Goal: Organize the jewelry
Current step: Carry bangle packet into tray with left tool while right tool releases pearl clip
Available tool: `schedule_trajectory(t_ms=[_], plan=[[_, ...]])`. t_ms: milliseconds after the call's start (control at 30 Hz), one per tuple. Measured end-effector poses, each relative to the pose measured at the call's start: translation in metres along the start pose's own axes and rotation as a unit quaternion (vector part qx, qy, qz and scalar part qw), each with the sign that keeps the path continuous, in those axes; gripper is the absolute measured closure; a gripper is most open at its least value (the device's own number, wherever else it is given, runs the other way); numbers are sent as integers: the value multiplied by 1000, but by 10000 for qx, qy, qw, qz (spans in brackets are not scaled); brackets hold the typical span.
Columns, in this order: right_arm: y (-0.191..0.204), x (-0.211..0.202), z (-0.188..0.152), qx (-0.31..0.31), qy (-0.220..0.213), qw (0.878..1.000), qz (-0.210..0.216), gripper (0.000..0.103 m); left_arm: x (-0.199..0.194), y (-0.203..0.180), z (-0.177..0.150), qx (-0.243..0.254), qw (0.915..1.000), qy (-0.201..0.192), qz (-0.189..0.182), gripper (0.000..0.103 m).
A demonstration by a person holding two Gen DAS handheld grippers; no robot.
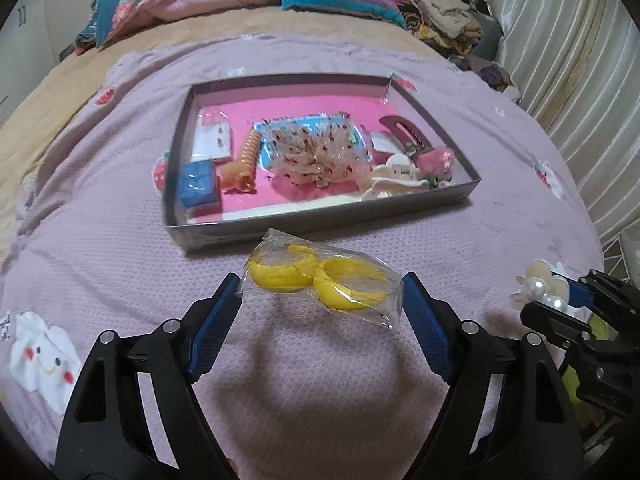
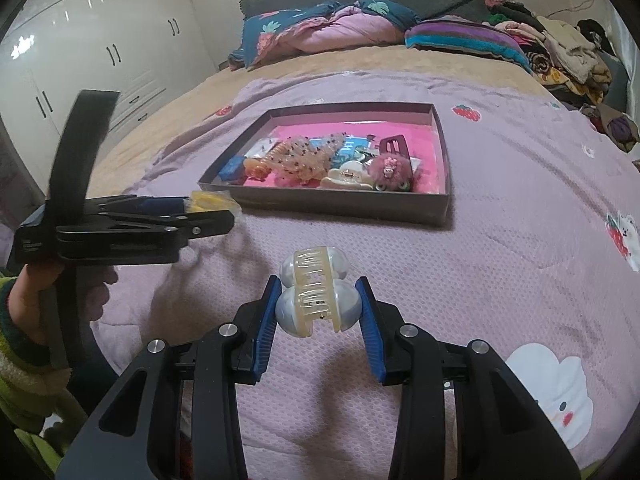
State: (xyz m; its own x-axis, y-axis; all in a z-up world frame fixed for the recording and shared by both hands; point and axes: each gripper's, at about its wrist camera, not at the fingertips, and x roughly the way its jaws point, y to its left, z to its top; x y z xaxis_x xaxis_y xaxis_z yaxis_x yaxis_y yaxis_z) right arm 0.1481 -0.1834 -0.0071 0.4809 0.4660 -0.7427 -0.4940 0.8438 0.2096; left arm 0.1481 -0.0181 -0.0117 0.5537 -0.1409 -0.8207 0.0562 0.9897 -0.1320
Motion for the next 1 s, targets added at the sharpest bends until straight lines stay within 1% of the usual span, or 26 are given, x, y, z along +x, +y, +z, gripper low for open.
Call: schedule_trajectory(t_ms=[200,367,667,1000], plan=[[4,-5,8,-25,-116,9999,17,66,-24,3,5,-23,9995,-313,106,30],[2,-8,19,-34,-212,9998,-7,66,-39,10,12,-120,9986,-506,107,30],[-10,-10,45,-10,-395,9991,-122,66,-44,25,31,-318,9971,-675,124,30],[-16,-8,88,-139,-715,9971,-229,66,-41,32,72,-337,9948,-943,167,30]])
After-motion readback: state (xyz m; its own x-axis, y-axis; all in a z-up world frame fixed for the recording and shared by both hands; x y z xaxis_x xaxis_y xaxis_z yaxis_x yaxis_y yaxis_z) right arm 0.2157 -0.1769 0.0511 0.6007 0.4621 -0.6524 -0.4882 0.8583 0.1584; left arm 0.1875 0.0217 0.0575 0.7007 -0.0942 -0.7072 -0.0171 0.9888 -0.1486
